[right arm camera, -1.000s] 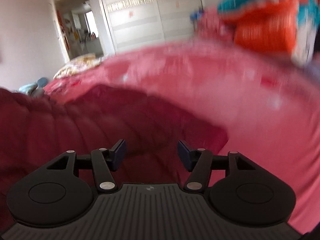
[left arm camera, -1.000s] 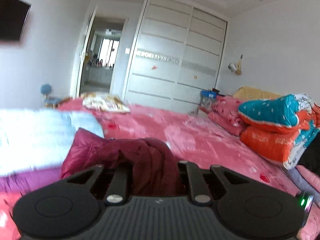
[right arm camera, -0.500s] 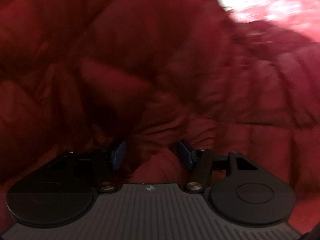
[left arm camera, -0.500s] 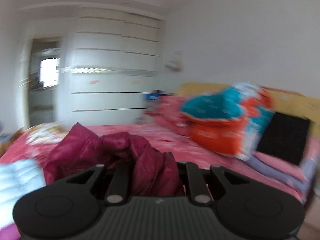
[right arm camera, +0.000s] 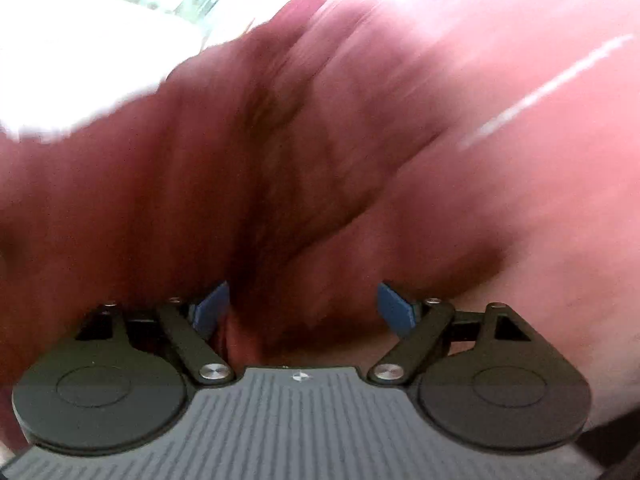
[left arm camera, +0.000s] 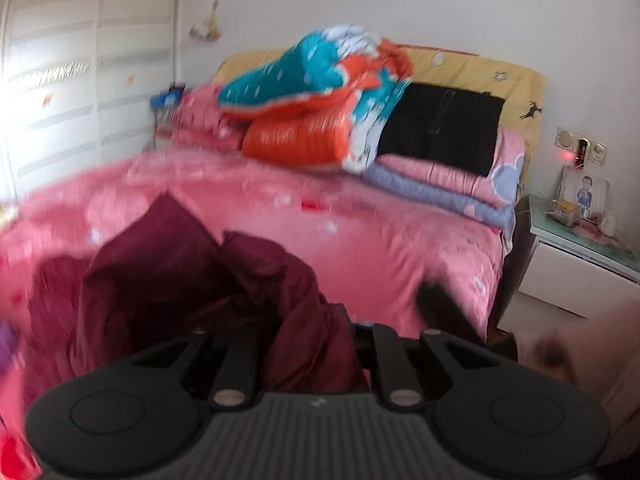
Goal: Fold large clothes
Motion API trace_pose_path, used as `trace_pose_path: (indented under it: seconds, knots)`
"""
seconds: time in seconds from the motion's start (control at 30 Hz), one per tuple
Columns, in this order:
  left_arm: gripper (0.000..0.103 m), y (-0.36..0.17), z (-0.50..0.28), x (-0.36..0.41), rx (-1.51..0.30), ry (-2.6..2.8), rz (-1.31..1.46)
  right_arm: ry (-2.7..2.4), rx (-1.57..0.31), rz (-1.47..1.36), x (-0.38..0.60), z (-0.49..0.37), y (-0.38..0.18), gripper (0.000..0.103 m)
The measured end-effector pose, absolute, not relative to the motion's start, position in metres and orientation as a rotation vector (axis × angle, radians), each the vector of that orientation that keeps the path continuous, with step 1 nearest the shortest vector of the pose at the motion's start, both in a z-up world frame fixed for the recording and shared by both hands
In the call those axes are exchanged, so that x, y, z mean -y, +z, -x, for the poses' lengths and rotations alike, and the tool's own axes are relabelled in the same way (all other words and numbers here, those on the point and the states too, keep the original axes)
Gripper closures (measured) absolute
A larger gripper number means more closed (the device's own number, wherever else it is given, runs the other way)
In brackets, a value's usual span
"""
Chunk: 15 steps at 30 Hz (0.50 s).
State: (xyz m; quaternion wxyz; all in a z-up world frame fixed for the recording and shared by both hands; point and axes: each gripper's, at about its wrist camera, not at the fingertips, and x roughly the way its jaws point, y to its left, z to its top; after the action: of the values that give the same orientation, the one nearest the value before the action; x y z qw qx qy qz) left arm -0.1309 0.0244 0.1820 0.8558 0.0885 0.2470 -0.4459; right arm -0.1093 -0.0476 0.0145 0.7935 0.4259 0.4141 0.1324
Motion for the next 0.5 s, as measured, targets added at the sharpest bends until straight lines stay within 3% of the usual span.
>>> trace_pose_path:
  seconds: [0.1, 0.2, 0.5]
  knots:
    - [0.089, 0.148, 0.153, -0.040, -0.561, -0.913, -0.166, 0.119, -0.749, -0.918, 0.087, 0.110, 0.033, 0.000]
    - [0.089, 0.126, 0.164, -0.042, -0.606, -0.885, -0.156, 0.087, -0.650, -0.735, 0.110, 0.101, 0.066, 0.000]
    - [0.089, 0.078, 0.205, -0.027, -0.587, -0.779, -0.248, 0.589, -0.566, -0.016, -0.038, 0.032, 0.155, 0.000]
